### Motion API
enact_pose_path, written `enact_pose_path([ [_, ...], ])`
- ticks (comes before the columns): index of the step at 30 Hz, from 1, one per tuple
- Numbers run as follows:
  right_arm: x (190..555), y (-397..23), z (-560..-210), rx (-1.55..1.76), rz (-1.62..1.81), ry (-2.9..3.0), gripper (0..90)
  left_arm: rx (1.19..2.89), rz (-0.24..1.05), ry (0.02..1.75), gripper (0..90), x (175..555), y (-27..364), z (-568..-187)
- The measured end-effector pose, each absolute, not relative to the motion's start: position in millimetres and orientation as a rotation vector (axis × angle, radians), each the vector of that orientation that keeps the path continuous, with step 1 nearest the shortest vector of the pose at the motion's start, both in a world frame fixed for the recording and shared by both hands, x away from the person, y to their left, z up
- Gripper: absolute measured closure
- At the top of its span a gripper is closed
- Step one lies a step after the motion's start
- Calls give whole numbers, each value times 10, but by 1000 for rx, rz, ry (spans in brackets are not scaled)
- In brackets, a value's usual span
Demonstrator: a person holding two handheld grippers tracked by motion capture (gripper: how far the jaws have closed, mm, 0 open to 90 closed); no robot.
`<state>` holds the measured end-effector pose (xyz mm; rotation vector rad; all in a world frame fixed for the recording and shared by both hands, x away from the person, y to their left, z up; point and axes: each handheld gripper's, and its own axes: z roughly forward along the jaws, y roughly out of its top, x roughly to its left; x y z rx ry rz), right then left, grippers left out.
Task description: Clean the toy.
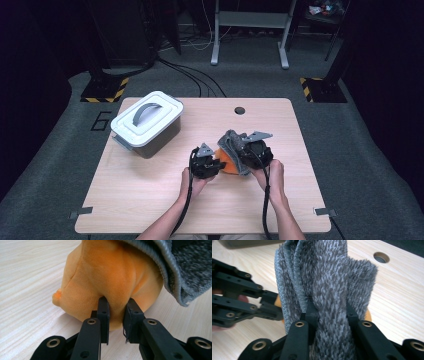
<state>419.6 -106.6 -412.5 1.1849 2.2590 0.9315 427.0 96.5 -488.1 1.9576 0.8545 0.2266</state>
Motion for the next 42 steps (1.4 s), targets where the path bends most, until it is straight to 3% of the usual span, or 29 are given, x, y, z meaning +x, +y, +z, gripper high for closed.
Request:
enact_pose_path([
  [11, 4332, -1586, -4324, 1409, 948, 2189, 726, 1959, 230, 847, 770, 4280, 952, -4875],
  [18, 4397, -1700, -4463, 1469, 985, 2186, 726, 1962, 261, 831, 757, 4266, 929, -4863],
  [27, 4404, -1697, -4453, 1487, 981, 2173, 727, 2069, 469, 727, 450, 4142, 838, -4872],
  [36, 4404, -1655, -4454, 1488, 989, 2172, 730, 2140, 640, 661, 380, 4144, 699, -4972],
  [42, 4404, -1679, -4468, 1466, 988, 2173, 732, 2104, 608, 648, 676, 4166, 726, -4967],
])
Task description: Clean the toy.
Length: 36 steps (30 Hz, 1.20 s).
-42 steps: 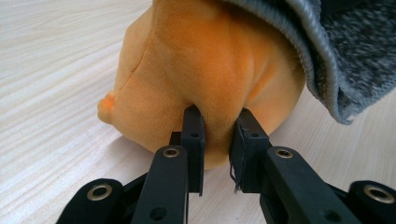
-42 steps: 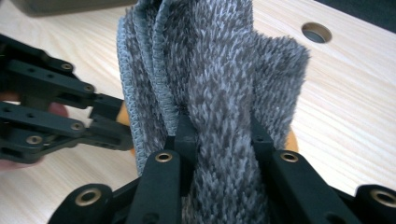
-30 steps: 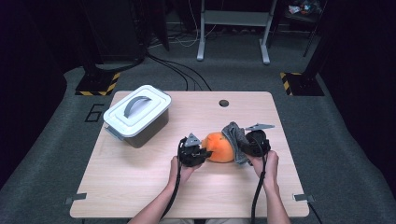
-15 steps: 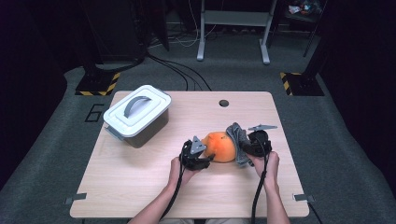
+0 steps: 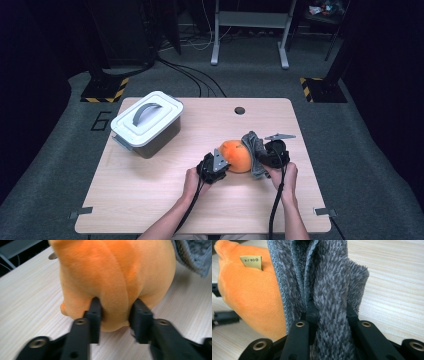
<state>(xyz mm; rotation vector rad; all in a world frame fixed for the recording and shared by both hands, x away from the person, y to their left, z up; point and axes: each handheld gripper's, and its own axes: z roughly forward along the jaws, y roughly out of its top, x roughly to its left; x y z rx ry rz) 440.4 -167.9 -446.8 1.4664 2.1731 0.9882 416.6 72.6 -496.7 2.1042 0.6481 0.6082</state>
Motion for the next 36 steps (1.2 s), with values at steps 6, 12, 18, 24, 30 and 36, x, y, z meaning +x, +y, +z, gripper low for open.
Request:
enact_pose_path([
  [6, 4353, -1687, -4394, 1457, 1008, 2167, 731, 2031, 418, 739, 762, 4199, 845, -4919],
  [12, 4226, -1620, -4186, 1388, 1022, 2171, 730, 1965, 208, 804, 766, 4201, 1001, -4856],
  [18, 4157, -1379, -3995, 1286, 1056, 2208, 729, 2001, 240, 786, 762, 4184, 968, -4847],
  [24, 4184, -1132, -3990, 1233, 1009, 2252, 730, 2018, 261, 798, 758, 4202, 959, -4873],
  [30, 4221, -1115, -4049, 1237, 984, 2247, 732, 2008, 253, 813, 758, 4218, 956, -4907],
  [36, 4250, -1170, -4072, 1241, 966, 2240, 733, 2002, 252, 812, 759, 4217, 952, -4914],
])
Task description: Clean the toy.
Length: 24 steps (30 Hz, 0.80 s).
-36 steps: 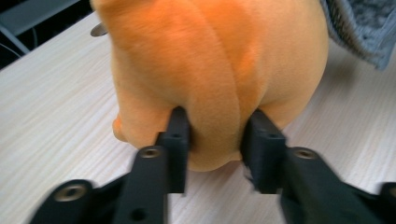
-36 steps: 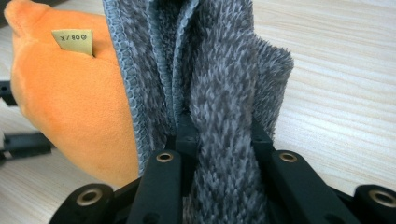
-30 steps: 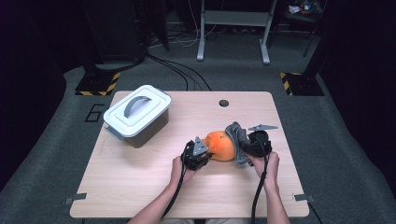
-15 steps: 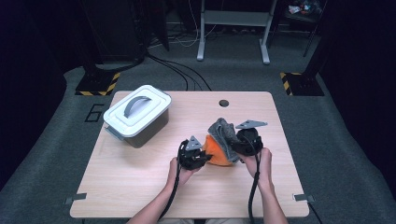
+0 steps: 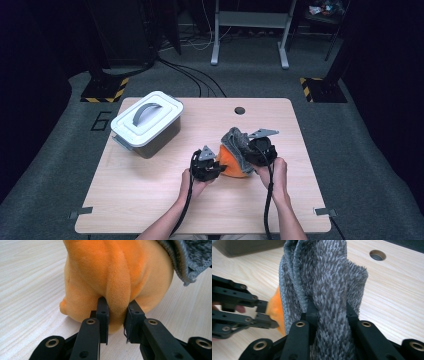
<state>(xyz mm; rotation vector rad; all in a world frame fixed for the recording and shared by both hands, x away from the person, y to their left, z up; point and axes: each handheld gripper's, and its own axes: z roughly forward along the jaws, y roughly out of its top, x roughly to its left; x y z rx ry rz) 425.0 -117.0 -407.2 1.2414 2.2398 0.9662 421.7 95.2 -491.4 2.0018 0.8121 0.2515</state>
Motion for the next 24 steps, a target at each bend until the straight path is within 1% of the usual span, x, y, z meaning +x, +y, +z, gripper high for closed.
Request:
enact_pose_path([
  [7, 4294, -1463, -4226, 1363, 975, 2196, 732, 1995, 249, 812, 758, 4220, 953, -4920],
  [10, 4337, -1612, -4352, 1435, 945, 2184, 732, 1991, 247, 813, 758, 4221, 955, -4922],
  [14, 4369, -1693, -4437, 1489, 911, 2179, 731, 2002, 250, 806, 758, 4221, 950, -4915],
  [17, 4336, -1692, -4369, 1470, 936, 2164, 732, 2005, 256, 811, 758, 4220, 958, -4908],
  [20, 4258, -1632, -4220, 1415, 989, 2159, 732, 2005, 255, 808, 758, 4218, 959, -4907],
  [24, 4157, -1410, -4017, 1291, 1038, 2199, 731, 2010, 268, 804, 757, 4209, 933, -4900],
])
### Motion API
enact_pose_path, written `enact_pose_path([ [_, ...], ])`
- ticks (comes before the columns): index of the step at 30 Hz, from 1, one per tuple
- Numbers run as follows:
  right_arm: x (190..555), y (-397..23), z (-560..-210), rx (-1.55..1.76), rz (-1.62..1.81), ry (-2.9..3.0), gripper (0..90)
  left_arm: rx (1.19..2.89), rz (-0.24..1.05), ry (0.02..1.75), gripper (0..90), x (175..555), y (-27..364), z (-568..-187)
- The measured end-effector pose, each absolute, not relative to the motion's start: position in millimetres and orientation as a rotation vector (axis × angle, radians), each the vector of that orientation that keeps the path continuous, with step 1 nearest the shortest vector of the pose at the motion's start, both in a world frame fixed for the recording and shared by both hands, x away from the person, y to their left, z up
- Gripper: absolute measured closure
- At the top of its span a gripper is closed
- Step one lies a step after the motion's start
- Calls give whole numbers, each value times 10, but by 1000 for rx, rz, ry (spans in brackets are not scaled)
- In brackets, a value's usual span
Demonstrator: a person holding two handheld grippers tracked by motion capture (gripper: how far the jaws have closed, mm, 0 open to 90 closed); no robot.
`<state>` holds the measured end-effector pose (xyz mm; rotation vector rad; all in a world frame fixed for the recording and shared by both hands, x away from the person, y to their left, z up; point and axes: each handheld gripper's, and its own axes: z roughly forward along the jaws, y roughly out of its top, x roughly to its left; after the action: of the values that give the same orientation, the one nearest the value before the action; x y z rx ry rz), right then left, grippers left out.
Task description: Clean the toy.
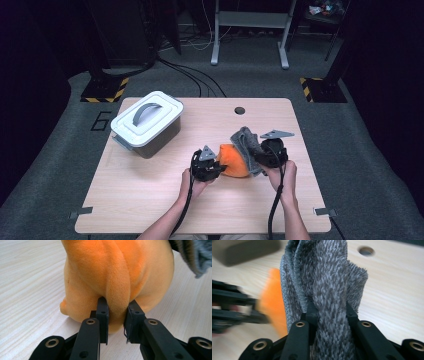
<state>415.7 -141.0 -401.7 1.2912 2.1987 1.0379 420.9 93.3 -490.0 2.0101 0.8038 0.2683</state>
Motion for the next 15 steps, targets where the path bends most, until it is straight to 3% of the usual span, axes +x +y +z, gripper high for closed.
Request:
enact_pose_path([
  [7, 4152, -962, -4007, 1176, 941, 2281, 731, 2010, 258, 815, 757, 4224, 942, -4900],
  [15, 4184, -1106, -4071, 1221, 966, 2254, 732, 2003, 254, 814, 758, 4229, 939, -4910],
])
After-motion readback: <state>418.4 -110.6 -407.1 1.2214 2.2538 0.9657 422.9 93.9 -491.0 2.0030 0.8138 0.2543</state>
